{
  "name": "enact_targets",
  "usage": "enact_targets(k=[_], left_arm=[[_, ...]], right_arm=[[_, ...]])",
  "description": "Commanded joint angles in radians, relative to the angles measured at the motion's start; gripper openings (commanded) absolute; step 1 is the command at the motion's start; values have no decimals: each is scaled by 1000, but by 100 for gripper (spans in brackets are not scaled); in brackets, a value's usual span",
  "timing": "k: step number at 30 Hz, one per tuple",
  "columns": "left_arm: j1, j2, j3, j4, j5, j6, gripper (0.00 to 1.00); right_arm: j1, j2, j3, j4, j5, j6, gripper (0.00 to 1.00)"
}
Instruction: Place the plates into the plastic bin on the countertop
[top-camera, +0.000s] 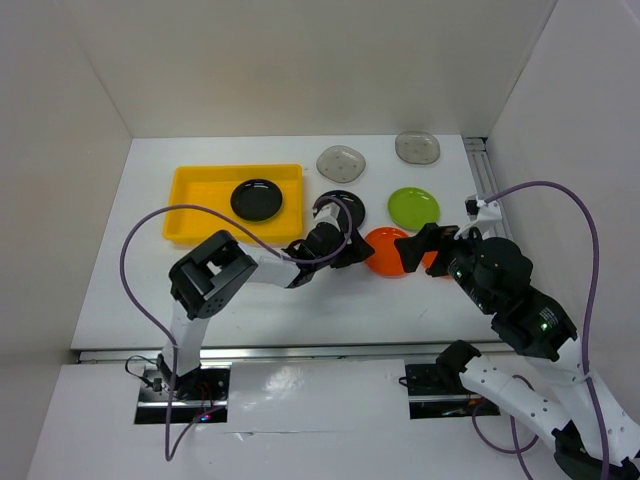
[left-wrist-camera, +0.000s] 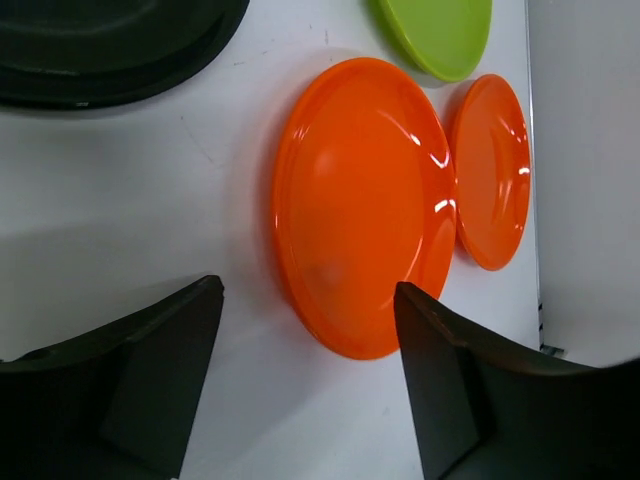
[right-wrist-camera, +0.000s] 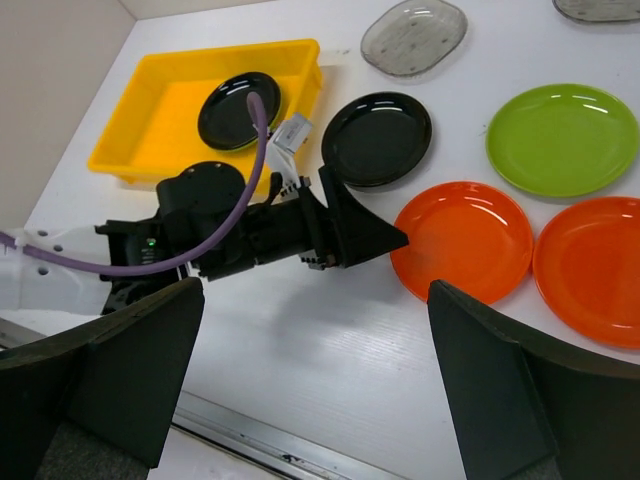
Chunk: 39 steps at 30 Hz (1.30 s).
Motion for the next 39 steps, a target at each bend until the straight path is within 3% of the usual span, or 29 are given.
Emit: enact_targets(k=[1,5,7,8,10,16,18,26,31,39], left_arm=[[-3,86,37,-89,-3,1,81],[-3,109,61,-143,-14,-12,69],[7,109,61,-143,-14,-21,49],[7,118,61,-143,-14,-21,35],[16,127,71,-169,-2,-30,19],[17,146,91,-178,-2,-39,19],[17,146,91,-178,-2,-48,9],[17,95,90,-169,7,-48,0],[41,-172,-62,-136,-16,-61,0],[165,-411,37,-489,-57,-28,0]], right_arm=[[-6,-5,23,-16,-5,-21,100],[-6,-14,23,-16,-5,-21,100],[-6,-14,23,-16,-14,-21,100],[-6,-14,23,-7,-14,-21,100],[-6,-14,12,-7,-23,-21,100],[-6,-14,-6,-7,-23,-21,100],[-6,-14,-6,-7,-23,-21,100],[-6,-23,-16,-16,-3,-21,100],[-6,-32,-6,-29,6,-21,100],[-6,-32,-40,2,-3,-21,100]])
